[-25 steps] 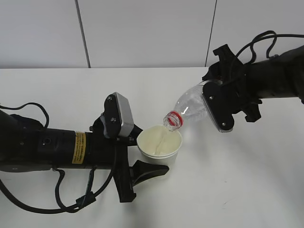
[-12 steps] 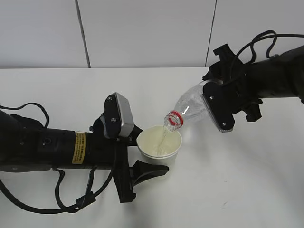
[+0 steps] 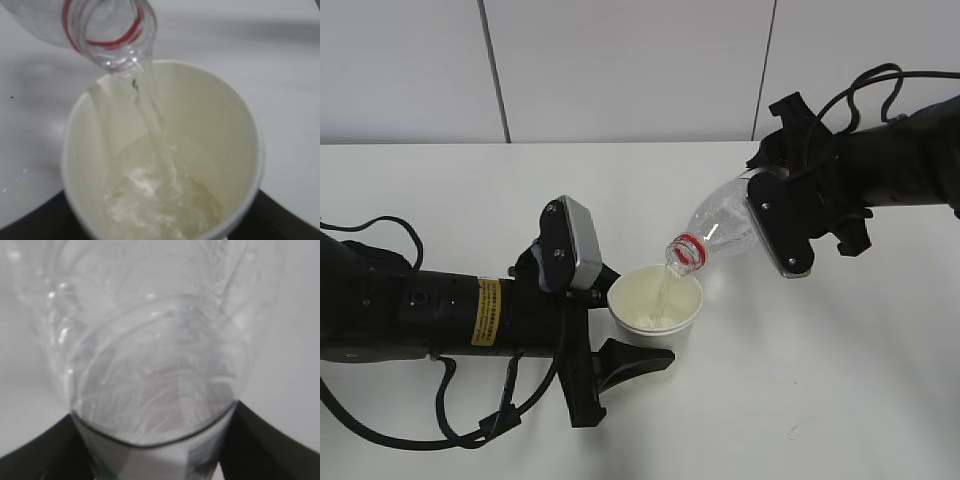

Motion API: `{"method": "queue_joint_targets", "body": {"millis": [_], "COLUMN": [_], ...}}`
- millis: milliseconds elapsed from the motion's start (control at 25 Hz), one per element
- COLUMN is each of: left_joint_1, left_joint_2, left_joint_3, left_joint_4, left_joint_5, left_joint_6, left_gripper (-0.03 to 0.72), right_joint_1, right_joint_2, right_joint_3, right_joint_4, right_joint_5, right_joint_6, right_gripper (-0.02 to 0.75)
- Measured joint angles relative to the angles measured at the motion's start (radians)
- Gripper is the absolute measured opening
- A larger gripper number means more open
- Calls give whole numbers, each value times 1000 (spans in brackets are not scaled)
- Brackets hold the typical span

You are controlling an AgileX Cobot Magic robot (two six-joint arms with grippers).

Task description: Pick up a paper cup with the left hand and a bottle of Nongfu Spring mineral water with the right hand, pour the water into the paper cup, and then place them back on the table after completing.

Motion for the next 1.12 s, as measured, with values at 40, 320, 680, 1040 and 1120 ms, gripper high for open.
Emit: {"method": "queue_joint_targets", "body": {"millis": [40, 320, 680, 1040, 1120], "left_joint_1": [0, 0, 0, 0, 0], "left_joint_2": [0, 0, 0, 0, 0], "left_joint_3": [0, 0, 0, 0, 0], "left_joint_4": [0, 0, 0, 1, 1], "left_joint_5": [0, 1, 1, 2, 2], "left_joint_6": [0, 0, 0, 0, 0], "left_gripper": [440, 440, 440, 440, 440], "right_joint_1": [0, 0, 0, 0, 0], "right_joint_2": [0, 0, 0, 0, 0], "right_joint_3": [0, 0, 0, 0, 0], "right_joint_4": [0, 0, 0, 0, 0], "right_joint_5": [0, 0, 1, 1, 1], "right_joint_6": [0, -2, -2, -2, -2], "right_gripper": [464, 464, 464, 463, 463]}}
